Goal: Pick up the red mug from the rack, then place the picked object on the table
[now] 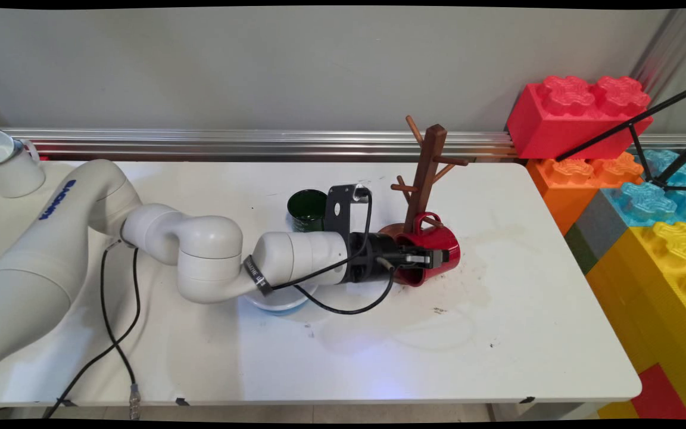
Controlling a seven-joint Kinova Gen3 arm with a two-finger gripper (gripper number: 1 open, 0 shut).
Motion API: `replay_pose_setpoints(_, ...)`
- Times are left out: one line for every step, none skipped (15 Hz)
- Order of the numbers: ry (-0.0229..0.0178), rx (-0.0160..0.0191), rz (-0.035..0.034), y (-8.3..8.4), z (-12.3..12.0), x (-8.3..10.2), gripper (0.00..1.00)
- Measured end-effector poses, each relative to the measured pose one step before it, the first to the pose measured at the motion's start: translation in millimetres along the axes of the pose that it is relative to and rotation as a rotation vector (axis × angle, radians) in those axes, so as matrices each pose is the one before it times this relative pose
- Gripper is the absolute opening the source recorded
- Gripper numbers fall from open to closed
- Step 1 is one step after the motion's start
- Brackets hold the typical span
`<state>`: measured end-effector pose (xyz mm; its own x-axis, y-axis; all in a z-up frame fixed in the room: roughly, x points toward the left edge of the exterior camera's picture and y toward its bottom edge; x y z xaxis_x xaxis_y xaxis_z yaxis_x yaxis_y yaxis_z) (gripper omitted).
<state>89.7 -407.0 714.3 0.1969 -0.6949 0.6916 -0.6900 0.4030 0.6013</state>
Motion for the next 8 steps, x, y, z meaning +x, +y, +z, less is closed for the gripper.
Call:
replay_pose_setpoints(-0.00056, 0.00178, -0.00160, 0.10, -0.43, -0.16, 0.00)
replay_pose_setpoints(-0.00098, 0.00114, -0.00279, 0.29, -0.90, -0.37, 0.00)
replay_pose_setpoints(-0.00080, 0.00047, -0.00233, 0.30, -0.92, -0.26, 0.00)
replay_pose_setpoints(-0.00062, 0.00028, -0.00185, 0.20, -0.74, -0.27, 0.00)
replay_pose_setpoints(-0.00080, 0.00046, -0.00301, 0.30, -1.08, -0.34, 0.00)
replay_pose_setpoints(-0.00039, -0.00005, -0.00226, 0.23, -0.74, -0.16, 0.00)
replay_pose_setpoints(0.00066, 0.00030, -0.00389, 0.34, -1.38, -0.09, 0.00)
replay_pose_setpoints(0.00041, -0.00073, -0.00277, 0.42, -0.74, 0.03, 0.00)
